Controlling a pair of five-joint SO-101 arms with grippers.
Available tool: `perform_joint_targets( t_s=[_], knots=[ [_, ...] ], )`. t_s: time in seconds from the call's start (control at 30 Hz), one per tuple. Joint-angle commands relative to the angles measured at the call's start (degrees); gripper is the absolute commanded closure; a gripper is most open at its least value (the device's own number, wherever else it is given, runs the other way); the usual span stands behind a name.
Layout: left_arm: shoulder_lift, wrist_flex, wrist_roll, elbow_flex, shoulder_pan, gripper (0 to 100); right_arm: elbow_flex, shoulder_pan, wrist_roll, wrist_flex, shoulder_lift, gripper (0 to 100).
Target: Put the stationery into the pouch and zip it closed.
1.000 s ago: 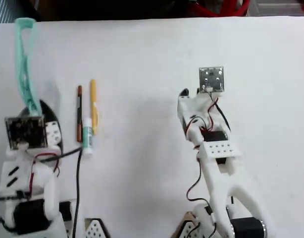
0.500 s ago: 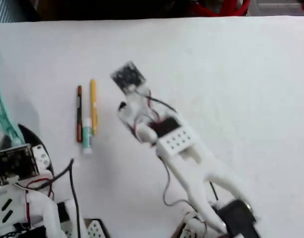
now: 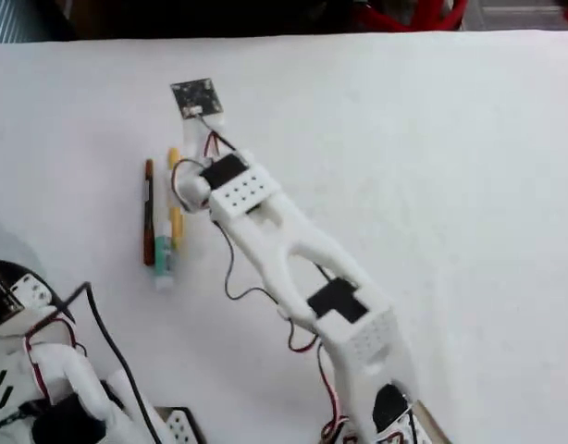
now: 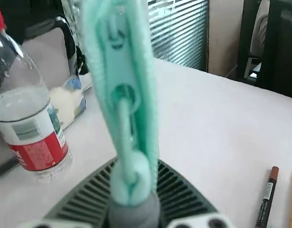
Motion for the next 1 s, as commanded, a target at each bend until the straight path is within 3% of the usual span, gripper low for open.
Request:
perform_joint_targets(
  t_s=[0.0, 0.27, 0.57, 0.97],
  knots=[
    [-0.13, -4.04, 1.76, 1.67, -0.4, 98, -7.65, -0.48, -0.88, 0.04, 3.12, 81.9],
    [-0.13, -2.55, 3.78, 1.93, 1.54, 98, -23.38, -0.22, -0.88, -1.45, 18.07, 82.1],
    [-0.13, -2.37, 3.78, 1.93, 4.26, 98, -45.45, -1.01, -0.97, 7.25, 29.14, 82.1],
    [-0.13, -2.37, 3.87, 1.93, 4.26, 98, -60.31, -0.92, -0.62, 6.46, 40.92, 82.1]
  ],
)
